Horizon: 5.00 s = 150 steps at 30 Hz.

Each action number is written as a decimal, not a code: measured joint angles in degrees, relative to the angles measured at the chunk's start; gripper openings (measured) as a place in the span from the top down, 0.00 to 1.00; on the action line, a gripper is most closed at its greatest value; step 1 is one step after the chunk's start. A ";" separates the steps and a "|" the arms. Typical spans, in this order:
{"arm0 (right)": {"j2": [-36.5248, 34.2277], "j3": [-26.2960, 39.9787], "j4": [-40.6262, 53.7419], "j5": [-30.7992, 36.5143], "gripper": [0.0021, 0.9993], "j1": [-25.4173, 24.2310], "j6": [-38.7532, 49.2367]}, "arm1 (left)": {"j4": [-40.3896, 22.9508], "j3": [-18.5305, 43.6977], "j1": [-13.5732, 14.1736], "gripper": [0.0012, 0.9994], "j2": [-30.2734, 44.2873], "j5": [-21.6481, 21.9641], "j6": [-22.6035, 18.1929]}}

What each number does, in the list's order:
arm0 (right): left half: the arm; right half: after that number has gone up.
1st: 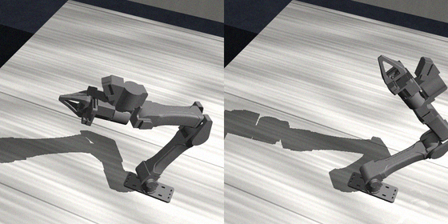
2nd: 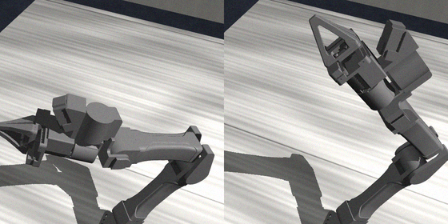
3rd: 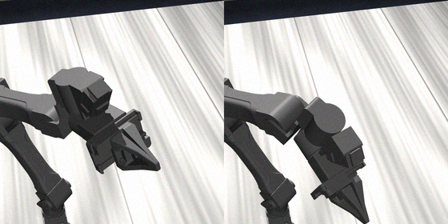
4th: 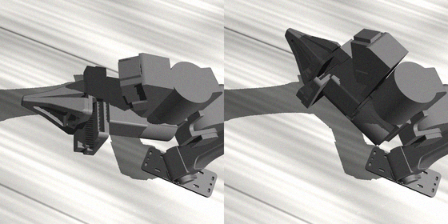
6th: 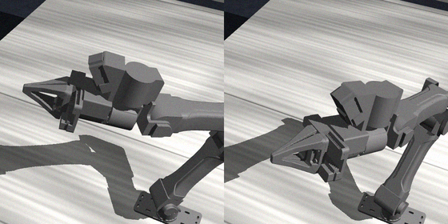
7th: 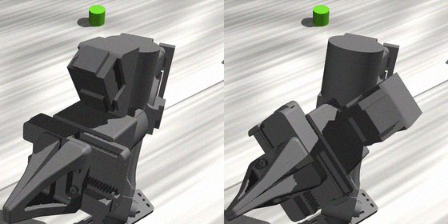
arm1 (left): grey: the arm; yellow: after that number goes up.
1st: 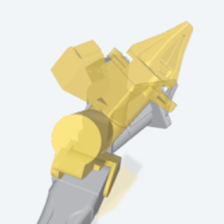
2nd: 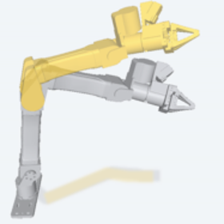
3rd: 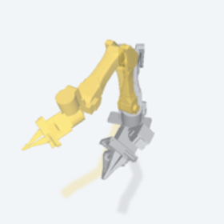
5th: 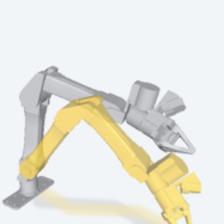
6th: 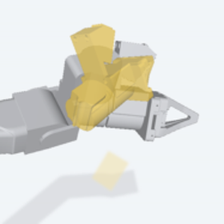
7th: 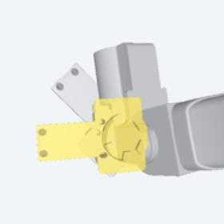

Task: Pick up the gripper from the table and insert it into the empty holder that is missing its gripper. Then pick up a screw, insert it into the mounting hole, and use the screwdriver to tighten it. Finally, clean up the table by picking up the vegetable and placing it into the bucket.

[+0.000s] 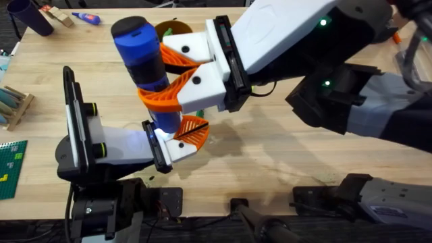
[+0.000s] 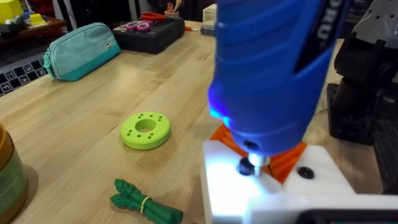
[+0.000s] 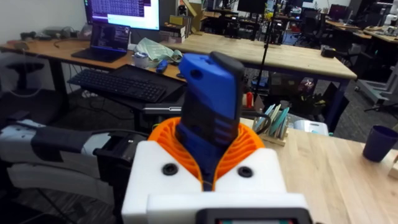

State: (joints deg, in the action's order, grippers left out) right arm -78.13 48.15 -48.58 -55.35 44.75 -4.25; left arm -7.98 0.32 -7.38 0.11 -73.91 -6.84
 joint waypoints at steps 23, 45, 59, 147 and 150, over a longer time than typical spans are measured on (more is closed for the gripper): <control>-0.15 3.57 -2.81 -5.52 0.95 0.02 -0.46 | -0.03 0.00 0.00 0.99 -0.01 0.00 0.03; -0.26 4.34 2.99 -6.46 0.95 0.02 3.78 | -0.03 0.00 0.00 0.99 -0.01 0.00 0.03; -1.88 4.34 3.03 -5.96 0.95 0.02 4.75 | -0.03 0.00 0.00 0.99 -0.01 0.00 0.03; -1.01 19.55 29.39 -4.41 0.95 -2.63 9.82 | -0.03 0.00 0.00 0.99 -0.06 -0.02 0.01; -1.01 19.62 35.04 -4.22 0.95 -5.53 12.63 | -0.03 0.00 0.00 0.99 -0.06 -0.02 0.01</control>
State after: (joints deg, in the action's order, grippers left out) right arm -79.13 67.77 -13.54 -59.57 39.22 8.37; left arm -8.01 0.32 -7.38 0.05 -73.93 -6.83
